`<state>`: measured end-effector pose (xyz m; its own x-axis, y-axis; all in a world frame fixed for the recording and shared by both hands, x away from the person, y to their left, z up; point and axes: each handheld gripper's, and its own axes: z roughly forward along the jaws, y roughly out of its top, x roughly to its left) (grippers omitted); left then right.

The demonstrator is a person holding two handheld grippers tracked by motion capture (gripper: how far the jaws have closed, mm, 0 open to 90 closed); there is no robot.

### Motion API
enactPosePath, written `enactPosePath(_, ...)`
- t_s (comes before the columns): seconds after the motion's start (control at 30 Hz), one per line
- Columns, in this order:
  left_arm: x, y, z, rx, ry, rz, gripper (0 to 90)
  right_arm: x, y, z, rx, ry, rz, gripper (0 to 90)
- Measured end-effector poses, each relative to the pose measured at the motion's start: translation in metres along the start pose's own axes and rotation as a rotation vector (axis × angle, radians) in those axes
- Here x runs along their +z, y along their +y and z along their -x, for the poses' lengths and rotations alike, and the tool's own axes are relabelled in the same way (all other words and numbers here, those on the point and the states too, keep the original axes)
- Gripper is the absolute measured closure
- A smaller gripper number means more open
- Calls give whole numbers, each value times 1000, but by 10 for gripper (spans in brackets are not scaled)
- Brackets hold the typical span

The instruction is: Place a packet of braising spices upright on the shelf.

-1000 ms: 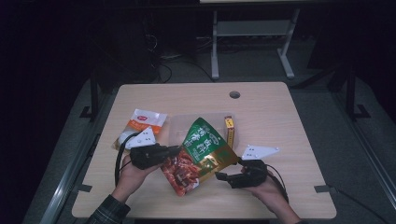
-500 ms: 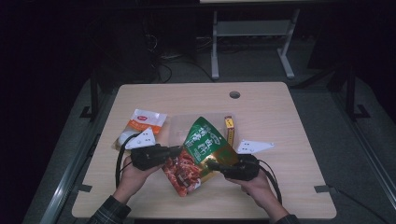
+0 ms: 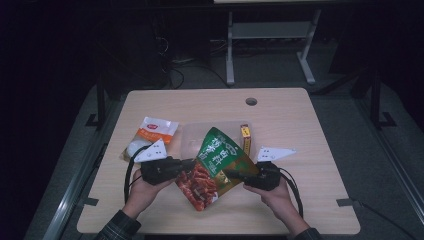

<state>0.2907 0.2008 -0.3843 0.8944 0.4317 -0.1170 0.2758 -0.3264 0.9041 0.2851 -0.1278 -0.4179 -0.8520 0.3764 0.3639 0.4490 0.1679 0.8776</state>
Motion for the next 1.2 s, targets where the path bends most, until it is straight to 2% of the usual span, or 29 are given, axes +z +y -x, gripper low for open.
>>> enactPosePath(0.1, -2, -2, 1, 9, 2, -8, 887, 0, 3, 1, 4, 13, -12, 891)
enactPosePath(0.17, -3, -3, 3, 29, 12, -28, 882, -1, 6, 0, -6, 18, -29, 893)
enactPosePath(0.23, -3, -5, 4, 49, 26, -58, 869, -3, 10, 0, -40, 14, -45, 894)
enactPosePath(0.33, -3, -8, 5, 54, 45, -88, 845, -4, 14, -1, -72, 14, -69, 896)
enactPosePath(0.37, -4, -9, 4, 52, 54, -91, 829, -4, 15, -1, -74, 19, -75, 896)
enactPosePath(0.43, -9, -11, 1, 18, 44, -82, 814, -4, 17, -1, -93, 37, -87, 896)
enactPosePath(0.5, -14, -14, -1, 8, 62, -92, 731, -3, 18, -2, -104, 49, -92, 896)
enactPosePath(0.63, -22, -20, -2, -23, 65, -101, 600, -2, 23, -4, -128, 71, -101, 896)
enactPosePath(0.73, -27, -29, 1, -20, 94, -128, 490, -2, 28, -7, -140, 86, -98, 896)
enactPosePath(0.87, -32, -40, 4, -48, 101, -152, 409, -3, 33, -8, -140, 91, -89, 897)
enactPosePath(0.97, -32, -48, 5, -70, 94, -179, 389, -7, 42, -10, -139, 99, -74, 898)
enactPosePath(1.1, -29, -52, 5, -60, 87, -207, 350, -13, 50, -12, -148, 110, -51, 897)
enactPosePath(1.2, -26, -54, 5, -65, 94, -203, 333, -17, 56, -14, -155, 108, -38, 897)
